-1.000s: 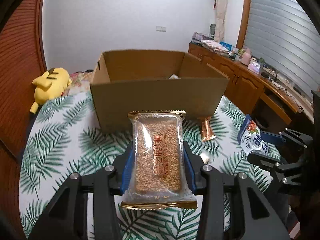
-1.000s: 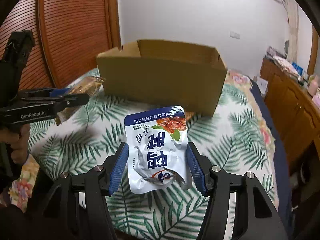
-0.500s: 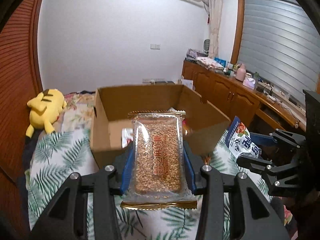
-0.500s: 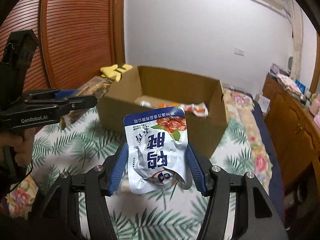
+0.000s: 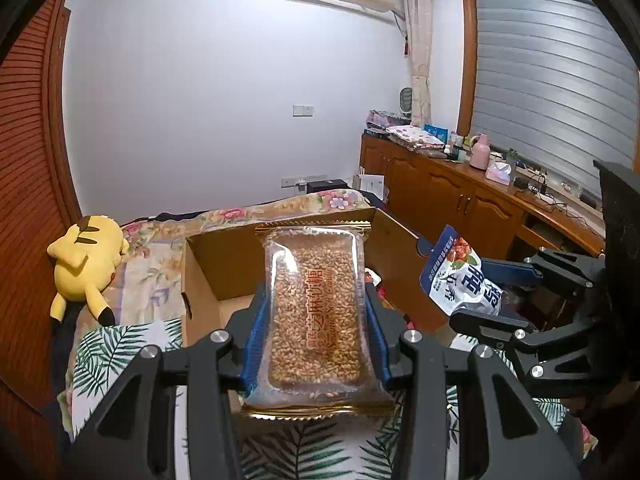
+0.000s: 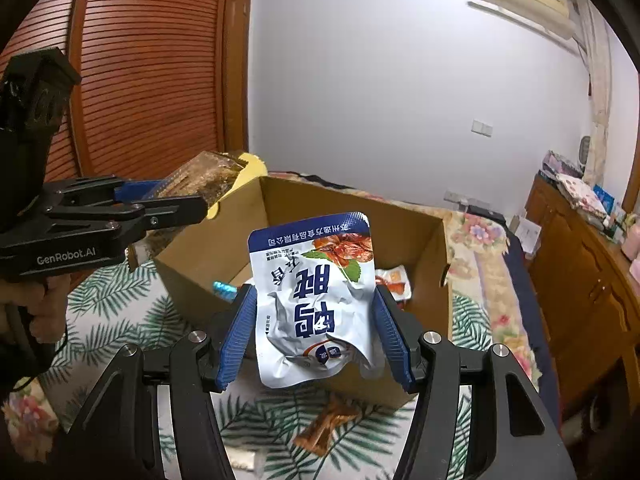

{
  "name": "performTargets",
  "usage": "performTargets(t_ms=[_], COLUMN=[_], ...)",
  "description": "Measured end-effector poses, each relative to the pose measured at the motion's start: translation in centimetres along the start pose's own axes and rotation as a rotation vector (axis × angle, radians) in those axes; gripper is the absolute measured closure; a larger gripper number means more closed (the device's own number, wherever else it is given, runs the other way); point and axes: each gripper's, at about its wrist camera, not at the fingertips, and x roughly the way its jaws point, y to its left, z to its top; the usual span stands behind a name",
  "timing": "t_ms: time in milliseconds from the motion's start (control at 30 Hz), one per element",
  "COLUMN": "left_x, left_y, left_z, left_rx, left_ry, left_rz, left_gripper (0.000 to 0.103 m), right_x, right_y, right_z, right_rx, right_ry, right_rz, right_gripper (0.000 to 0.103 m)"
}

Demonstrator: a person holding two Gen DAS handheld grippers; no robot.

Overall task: Organize snacks
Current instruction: 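Lift both held packets and carry them over the cardboard box, then open both grippers over the box, dropping the sesame bar and pouch inside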

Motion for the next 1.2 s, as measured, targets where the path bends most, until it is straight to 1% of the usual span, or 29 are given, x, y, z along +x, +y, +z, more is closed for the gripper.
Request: performTargets(t_ms=[133, 233, 433, 633, 900, 1200], left_x=[1.9, 3.5, 5.7, 7.0, 8.0, 8.7], left_y=[0.5, 0.9, 0.9, 0.7, 0.7, 0.6], left_z=[0.0, -0.6, -1.1, -1.5, -1.7, -2.4], left_rx=[0.0, -0.008, -0.015, -0.017, -0.023, -0.026], left_ry=[0.025, 0.056, 0.101, 0.14, 0.168, 0.195], left_rz=[0.013, 0.019, 0.016, -0.004, -0.009, 0.009], left_gripper=[0.061, 0.061, 0.061, 0.06, 0.058, 0.056], right_x=[0.9, 1.3, 2.2, 3.5, 6.2, 9.4], right_y=[-0.2, -0.3, -0.4, -0.5, -1.6, -2.5], right_z=[0.8, 1.3, 1.5, 1.1, 0.8, 0.3], right_rx=[-0.008, -0.01, -0.01, 0.005, 0.056, 0.109], right_ry=[0.001, -0.004, 0.0, 0.024, 0.069, 0.13], right_rz=[-0.013, -0.018, -0.019, -0.028, -0.012, 0.006], right_gripper=[0.043, 0.043, 0.043, 0.043, 0.043, 0.043])
